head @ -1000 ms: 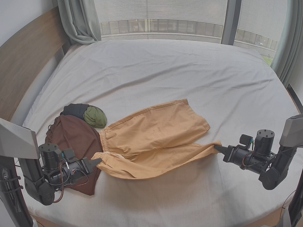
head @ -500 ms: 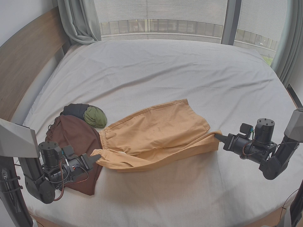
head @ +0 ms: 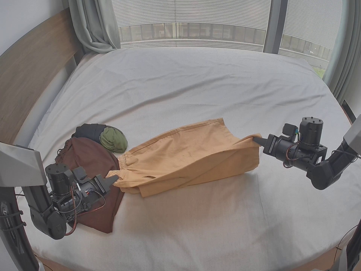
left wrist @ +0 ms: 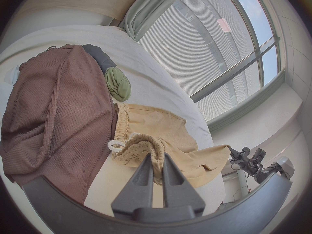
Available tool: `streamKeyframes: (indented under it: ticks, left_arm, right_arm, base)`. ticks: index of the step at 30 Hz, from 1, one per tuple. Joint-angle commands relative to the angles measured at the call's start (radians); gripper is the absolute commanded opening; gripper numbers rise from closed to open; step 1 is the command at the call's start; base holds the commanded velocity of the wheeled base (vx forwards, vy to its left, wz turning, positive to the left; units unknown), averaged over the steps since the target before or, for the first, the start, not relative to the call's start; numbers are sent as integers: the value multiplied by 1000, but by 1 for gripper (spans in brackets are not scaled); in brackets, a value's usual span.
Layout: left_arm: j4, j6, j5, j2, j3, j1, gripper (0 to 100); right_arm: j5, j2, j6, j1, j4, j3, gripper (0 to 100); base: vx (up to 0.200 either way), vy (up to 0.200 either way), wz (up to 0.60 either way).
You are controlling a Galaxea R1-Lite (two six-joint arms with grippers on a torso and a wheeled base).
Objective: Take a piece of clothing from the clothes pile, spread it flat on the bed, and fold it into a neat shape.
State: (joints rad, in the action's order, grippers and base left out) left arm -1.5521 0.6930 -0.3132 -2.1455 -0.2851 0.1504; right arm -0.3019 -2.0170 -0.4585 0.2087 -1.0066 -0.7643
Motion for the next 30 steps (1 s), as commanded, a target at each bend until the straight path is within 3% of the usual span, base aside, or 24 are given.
streamKeyframes:
  ticks: [1,30]
  left_arm:
    - [0,10,13,4,-20,0,0]
    - [0,68,54,-8,-80,-9,0]
  right_arm:
    - [0,3,0,0,48,-79,0]
    - [0,-66,4,1,221,-333,0]
  base:
    - [0,0,0]
    - [0,0,0]
